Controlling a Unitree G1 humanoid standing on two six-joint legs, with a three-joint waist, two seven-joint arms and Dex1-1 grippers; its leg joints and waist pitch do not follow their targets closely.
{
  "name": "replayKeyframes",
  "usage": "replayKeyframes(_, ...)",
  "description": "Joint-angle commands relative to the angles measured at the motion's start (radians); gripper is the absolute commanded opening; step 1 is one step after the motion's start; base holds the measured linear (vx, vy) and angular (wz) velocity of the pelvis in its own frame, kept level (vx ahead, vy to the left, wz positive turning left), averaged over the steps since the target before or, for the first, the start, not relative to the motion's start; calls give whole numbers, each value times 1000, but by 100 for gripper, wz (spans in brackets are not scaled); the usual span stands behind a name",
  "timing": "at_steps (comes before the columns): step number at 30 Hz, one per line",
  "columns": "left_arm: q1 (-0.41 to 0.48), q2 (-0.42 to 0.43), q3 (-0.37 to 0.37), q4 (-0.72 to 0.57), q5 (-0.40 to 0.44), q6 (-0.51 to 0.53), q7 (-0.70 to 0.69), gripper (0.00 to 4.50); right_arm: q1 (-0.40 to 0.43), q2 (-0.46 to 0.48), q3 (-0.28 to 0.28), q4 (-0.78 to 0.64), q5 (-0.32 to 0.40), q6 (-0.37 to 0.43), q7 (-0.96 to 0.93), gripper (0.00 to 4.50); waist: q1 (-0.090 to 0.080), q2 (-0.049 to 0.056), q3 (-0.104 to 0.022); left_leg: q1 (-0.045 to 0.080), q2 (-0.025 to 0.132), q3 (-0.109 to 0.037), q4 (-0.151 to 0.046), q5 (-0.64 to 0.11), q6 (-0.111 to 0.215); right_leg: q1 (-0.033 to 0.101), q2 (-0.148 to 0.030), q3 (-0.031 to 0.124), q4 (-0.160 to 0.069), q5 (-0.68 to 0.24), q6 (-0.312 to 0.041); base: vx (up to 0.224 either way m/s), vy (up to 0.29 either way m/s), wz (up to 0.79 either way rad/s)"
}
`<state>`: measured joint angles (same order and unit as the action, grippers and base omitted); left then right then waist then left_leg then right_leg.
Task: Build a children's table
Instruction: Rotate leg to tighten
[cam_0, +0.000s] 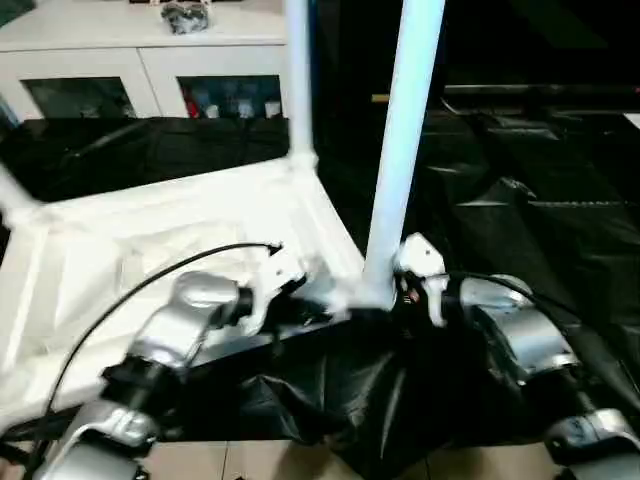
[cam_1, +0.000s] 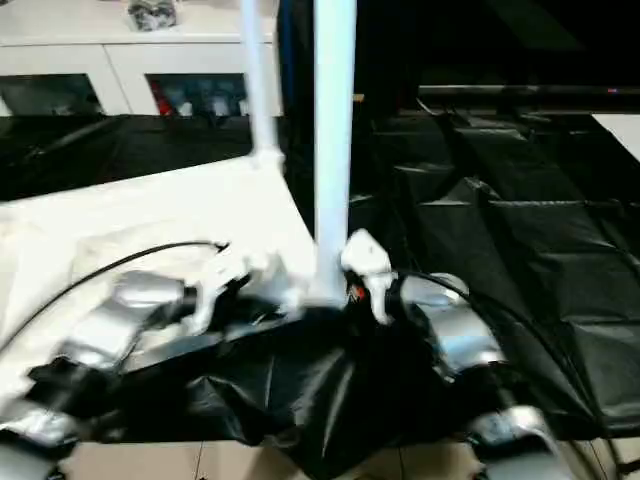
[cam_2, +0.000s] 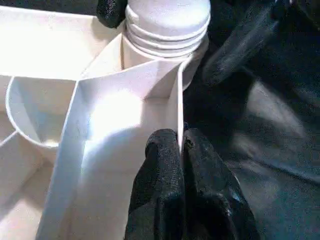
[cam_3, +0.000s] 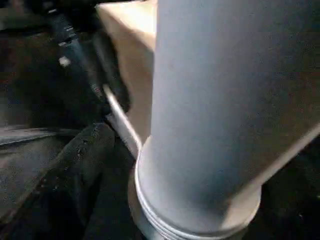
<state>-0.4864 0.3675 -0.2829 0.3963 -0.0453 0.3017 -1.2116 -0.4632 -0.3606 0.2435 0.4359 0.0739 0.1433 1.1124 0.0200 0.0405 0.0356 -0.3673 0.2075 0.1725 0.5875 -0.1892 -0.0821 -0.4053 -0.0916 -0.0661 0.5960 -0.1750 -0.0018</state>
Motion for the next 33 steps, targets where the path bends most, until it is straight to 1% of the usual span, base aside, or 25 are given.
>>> replayKeyframes(1,-12,-4,-46,-57,-44,-13,-99,0,18,-12,49,-41,13,17,75,424,-1,-8,-49,8,18,5,-72,-262,67,50,-36,34,-73,-262,-241,0,0,0)
replayKeyframes(3,-12,0,-46,-58,-46,-13,-104,0,21,-17,50,-48,15,24,88,424,3,-8,-49,10,19,5,-73,-265,62,48,-35,36,-73,-268,-233,0,0,0)
replayKeyframes(4,-13,4,-46,-59,-50,-11,-109,0,24,-20,49,-56,18,30,100,400,6,-6,-51,11,20,5,-72,-259,59,47,-36,37,-73,-259,-235,0,0,0)
replayKeyframes(7,-15,8,-47,-63,-57,-5,-121,0,27,-22,49,-67,29,40,113,387,11,-8,-53,8,18,5,-71,-226,59,51,-35,37,-66,-208,-246,0,0,0)
replayKeyframes(8,-15,9,-48,-65,-59,-3,-126,0,28,-23,49,-71,32,44,117,374,12,-8,-54,8,18,6,-70,-215,62,51,-35,37,-64,-187,-252,0,0,0)
replayKeyframes(9,-14,11,-49,-67,-60,0,-131,0,29,-25,51,-75,36,48,122,350,13,-6,-55,8,18,6,-69,-211,63,52,-35,37,-63,-179,-254,0,0,0)
replayKeyframes(12,-8,14,-54,-77,-60,4,-144,0,33,-29,53,-89,47,60,137,340,14,-7,-57,8,19,6,-68,-189,71,54,-35,36,-59,-142,-263,0,0,0)
replayKeyframes(13,-7,12,-54,-77,-59,4,-141,0,34,-28,52,-88,48,63,136,317,15,-7,-57,8,19,6,-67,-188,72,54,-35,36,-59,-138,-264,0,0,0)
replayKeyframes(14,-7,12,-54,-76,-59,3,-141,0,34,-28,52,-88,48,65,135,317,16,-7,-57,8,18,7,-67,-185,74,54,-35,36,-59,-135,-266,0,0,0)
replayKeyframes(16,-7,10,-54,-76,-58,4,-138,0,36,-26,51,-87,47,69,133,302,16,-8,-56,7,18,7,-67,-188,72,54,-35,36,-60,-144,-265,0,0,0)
replayKeyframes(18,-6,8,-55,-74,-54,3,-128,0,40,-21,50,-85,46,73,125,278,16,-9,-54,8,18,6,-68,-203,66,54,-36,36,-62,-175,-258,0,0,0)
replayKeyframes(20,-6,7,-57,-72,-51,1,-119,0,45,-13,44,-83,52,86,109,274,16,-10,-54,9,18,6,-69,-212,60,53,-37,37,-65,-199,-249,0,0,0)
replayKeyframes(21,-8,0,-53,-67,-46,6,-97,0,44,13,22,-77,68,122,62,272,16,-10,-53,8,18,6,-69,-211,58,53,-36,37,-65,-202,-247,0,0,0)
replayKeyframes(22,-8,0,-52,-66,-46,7,-95,0,44,15,21,-76,69,124,58,271,16,-10,-53,8,18,6,-69,-211,58,53,-36,37,-65,-202,-247,0,0,0)
replayKeyframes(23,-9,-4,-50,-62,-43,9,-86,0,43,24,17,-73,67,124,41,271,13,-11,-53,6,17,5,-70,-217,51,53,-36,36,-66,-218,-239,0,0,0)
replayKeyframes(24,-11,-7,-49,-60,-41,10,-79,0,43,28,15,-72,66,124,33,270,13,-10,-53,8,17,4,-71,-220,49,53,-37,36,-67,-225,-237,0,0,0)
replayKeyframes(25,-22,-27,-40,-37,-24,11,-24,0,36,67,-2,-45,48,123,-57,270,11,-10,-52,8,16,4,-71,-225,46,52,-36,36,-68,-236,-233,0,0,0)
replayKeyframes(26,-23,-29,-39,-34,-22,11,-19,0,35,71,-4,-42,46,123,-66,270,6,-10,-50,7,15,4,-73,-230,38,48,-36,37,-71,-249,-230,0,0,0)
replayKeyframes(27,-37,-50,-26,-10,-8,19,38,0,25,107,-19,-9,23,113,-156,270,4,-9,-50,7,15,4,-73,-233,30,48,-37,37,-71,-259,-226,0,0,0)
replayKeyframes(28,-64,-93,-2,33,11,26,140,0,2,170,-51,58,-5,113,-310,270,0,-9,-49,9,13,3,-73,-245,15,46,-38,37,-74,-292,-218,0,0,0)
replayKeyframes(29,-76,-112,9,49,16,37,184,0,-7,193,-61,83,-15,105,-363,269,-3,-9,-50,11,11,0,-74,-259,-4,47,-39,34,-76,-333,-203,0,0,0)
replayKeyframes(30,-84,-124,12,59,22,38,212,0,-14,211,-72,104,-23,98,-412,269,-6,-10,-50,8,9,-2,-76,-261,-5,50,-38,33,-78,-339,-190,0,0,0)
replayKeyframes(31,-104,-156,23,80,35,52,285,0,-33,254,-97,153,-40,89,-528,269,-8,-9,-50,8,10,-1,-75,-260,-6,47,-38,34,-78,-334,-188,0,0,0)
replayKeyframes(32,-104,-156,23,80,35,52,285,0,-33,254,-97,153,-40,89,-528,269,-15,-8,-50,9,9,-1,-75,-266,-8,45,-38,35,-80,-325,-194,0,0,0)
replayKeyframes(33,-110,-167,28,85,36,60,308,0,-38,265,-104,167,-42,94,-558,269,-16,-10,-53,7,9,-3,-74,-262,-6,49,-37,33,-77,-312,-195,0,0,0)
